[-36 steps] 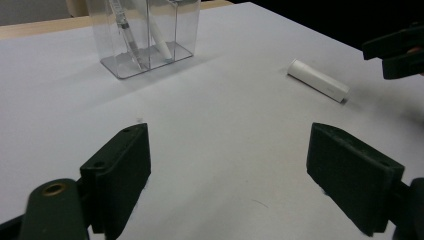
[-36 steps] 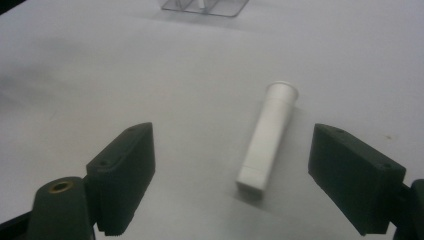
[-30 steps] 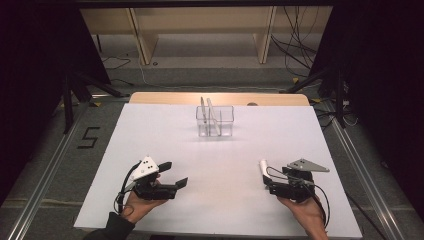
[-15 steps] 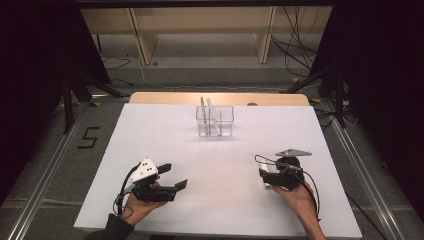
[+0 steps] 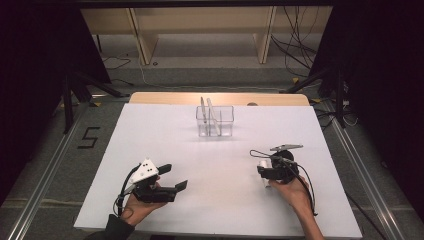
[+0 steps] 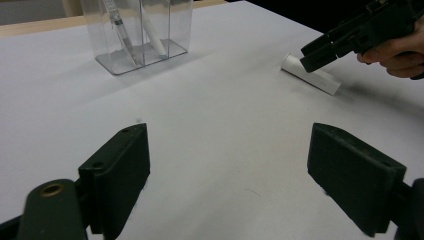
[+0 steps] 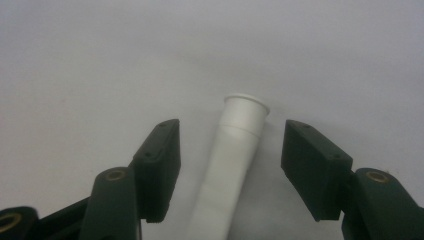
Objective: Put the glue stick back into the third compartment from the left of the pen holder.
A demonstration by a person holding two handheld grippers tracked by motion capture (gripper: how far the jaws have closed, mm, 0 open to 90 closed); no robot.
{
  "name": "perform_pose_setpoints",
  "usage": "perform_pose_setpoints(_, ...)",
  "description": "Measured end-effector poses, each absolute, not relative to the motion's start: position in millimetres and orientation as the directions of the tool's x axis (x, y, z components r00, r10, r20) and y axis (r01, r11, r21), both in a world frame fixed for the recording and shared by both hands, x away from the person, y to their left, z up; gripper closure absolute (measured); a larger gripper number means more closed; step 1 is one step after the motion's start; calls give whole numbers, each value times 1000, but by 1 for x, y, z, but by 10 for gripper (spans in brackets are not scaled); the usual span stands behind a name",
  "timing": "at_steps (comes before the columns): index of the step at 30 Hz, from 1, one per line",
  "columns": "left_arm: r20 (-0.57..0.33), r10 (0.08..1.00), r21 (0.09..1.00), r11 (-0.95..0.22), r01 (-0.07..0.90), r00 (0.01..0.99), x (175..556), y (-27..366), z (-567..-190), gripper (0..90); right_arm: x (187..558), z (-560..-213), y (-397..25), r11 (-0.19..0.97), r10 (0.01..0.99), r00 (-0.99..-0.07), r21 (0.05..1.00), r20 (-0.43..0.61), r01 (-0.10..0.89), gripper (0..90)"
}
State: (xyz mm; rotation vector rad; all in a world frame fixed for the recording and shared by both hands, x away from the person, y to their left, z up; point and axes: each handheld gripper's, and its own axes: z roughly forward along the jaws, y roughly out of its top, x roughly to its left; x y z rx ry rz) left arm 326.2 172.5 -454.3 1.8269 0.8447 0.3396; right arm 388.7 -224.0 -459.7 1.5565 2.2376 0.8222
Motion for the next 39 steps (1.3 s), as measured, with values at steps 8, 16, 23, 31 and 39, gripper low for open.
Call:
perform_pose_setpoints(8,-155,684,898,-202,390,712,326,173,-454,169,394,-465,-221,258,931,-360,579,66,774,448)
perform_pose_setpoints(16,-154,682,898,-206,390,715,325,172,-454,168,398,-468,-220,264,931,-359,567,62,781,487)
perform_pose_setpoints(23,-152,682,897,-209,389,716,325,172,-454,169,399,-469,-218,266,933,-355,553,58,790,518)
perform_pose_setpoints(31,-153,680,896,-210,391,717,325,172,-454,168,398,-471,-213,275,937,-347,540,35,795,567)
perform_pose_setpoints(39,-154,680,896,-210,392,717,325,172,-454,168,396,-471,-212,285,940,-342,534,7,796,623)
